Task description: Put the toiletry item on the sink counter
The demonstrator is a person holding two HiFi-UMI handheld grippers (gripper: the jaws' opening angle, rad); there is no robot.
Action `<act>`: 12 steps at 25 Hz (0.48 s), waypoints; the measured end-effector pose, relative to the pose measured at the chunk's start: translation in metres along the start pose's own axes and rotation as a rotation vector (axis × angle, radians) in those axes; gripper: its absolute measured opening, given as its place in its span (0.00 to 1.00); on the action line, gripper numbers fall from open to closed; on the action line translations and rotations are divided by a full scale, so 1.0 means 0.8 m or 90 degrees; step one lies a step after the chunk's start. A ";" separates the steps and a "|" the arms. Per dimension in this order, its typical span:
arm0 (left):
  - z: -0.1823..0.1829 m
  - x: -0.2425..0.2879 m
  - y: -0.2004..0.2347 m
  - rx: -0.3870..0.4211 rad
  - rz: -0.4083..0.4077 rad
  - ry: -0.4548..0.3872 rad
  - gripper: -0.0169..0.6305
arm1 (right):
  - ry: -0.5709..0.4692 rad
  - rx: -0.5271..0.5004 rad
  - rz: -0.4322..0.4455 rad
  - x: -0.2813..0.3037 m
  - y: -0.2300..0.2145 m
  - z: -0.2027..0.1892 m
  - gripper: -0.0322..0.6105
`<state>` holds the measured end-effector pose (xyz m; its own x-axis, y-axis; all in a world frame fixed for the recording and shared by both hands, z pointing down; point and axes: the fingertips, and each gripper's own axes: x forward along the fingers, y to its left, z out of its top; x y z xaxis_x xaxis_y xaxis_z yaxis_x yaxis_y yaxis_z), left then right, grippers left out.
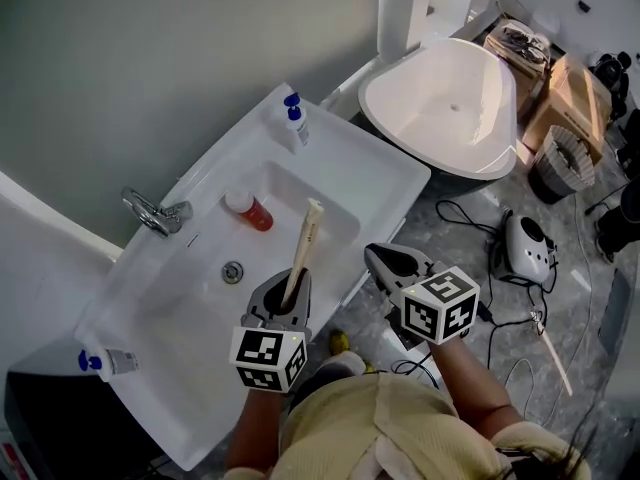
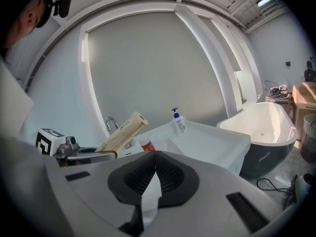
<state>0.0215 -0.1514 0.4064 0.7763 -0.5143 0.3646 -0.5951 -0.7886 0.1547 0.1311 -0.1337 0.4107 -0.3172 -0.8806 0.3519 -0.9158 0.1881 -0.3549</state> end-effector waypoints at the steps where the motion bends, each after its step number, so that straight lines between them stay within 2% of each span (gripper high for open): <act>1: 0.002 0.004 0.004 -0.001 -0.001 0.000 0.12 | 0.001 -0.001 0.000 0.006 -0.001 0.003 0.09; 12: 0.004 0.033 0.043 0.003 -0.034 0.024 0.12 | 0.010 -0.011 -0.018 0.061 -0.007 0.023 0.09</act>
<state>0.0220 -0.1927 0.4186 0.7987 -0.4581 0.3902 -0.5517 -0.8163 0.1710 0.1252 -0.1858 0.4139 -0.2945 -0.8792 0.3746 -0.9286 0.1706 -0.3295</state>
